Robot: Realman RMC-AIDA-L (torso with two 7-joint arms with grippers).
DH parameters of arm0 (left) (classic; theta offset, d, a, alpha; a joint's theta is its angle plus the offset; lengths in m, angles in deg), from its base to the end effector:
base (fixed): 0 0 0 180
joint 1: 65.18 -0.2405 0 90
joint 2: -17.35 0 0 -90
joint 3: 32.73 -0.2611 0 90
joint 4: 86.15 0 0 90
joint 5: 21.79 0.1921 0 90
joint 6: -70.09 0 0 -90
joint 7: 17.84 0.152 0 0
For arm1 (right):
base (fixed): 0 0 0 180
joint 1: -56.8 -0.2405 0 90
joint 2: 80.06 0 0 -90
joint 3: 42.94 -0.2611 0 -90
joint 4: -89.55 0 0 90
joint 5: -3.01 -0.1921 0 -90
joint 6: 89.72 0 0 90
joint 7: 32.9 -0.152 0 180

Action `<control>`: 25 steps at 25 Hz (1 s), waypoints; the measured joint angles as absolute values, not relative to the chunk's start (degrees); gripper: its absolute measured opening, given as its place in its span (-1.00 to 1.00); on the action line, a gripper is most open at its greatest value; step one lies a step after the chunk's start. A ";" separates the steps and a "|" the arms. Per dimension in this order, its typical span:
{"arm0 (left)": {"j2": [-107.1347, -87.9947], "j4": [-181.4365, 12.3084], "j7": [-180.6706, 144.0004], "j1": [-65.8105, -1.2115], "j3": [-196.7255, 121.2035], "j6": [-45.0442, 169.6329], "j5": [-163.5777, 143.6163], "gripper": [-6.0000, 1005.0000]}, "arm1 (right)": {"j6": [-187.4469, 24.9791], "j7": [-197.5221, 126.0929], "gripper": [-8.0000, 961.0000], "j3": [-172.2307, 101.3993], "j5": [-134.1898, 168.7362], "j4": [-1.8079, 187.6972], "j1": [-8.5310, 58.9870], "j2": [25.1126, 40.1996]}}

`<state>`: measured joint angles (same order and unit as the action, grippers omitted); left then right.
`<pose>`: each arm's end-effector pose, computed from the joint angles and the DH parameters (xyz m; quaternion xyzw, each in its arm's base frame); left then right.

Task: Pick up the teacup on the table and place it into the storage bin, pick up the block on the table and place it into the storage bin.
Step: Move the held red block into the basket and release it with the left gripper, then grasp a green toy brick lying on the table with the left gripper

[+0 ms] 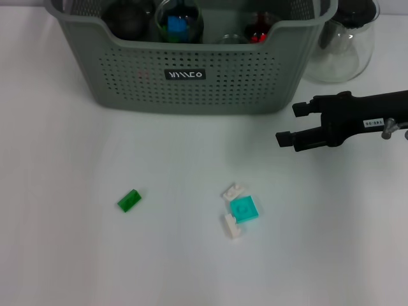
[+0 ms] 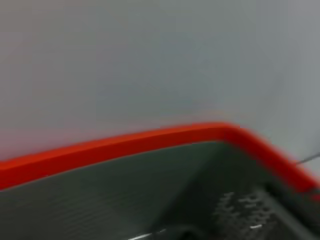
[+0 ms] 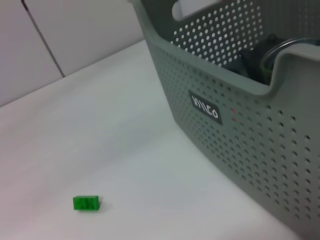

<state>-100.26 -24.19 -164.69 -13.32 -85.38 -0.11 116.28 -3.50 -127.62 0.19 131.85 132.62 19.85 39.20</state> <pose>-0.1151 0.4528 0.0443 -0.8705 -0.3896 -0.1249 0.2735 0.2383 0.3457 -0.0179 -0.9563 0.2541 0.1109 0.0924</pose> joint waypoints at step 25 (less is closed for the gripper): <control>-104.88 3.24 -153.25 -24.04 -83.91 -16.05 112.13 0.87 | -4.11 -127.00 0.96 -0.15 131.86 131.37 19.16 39.30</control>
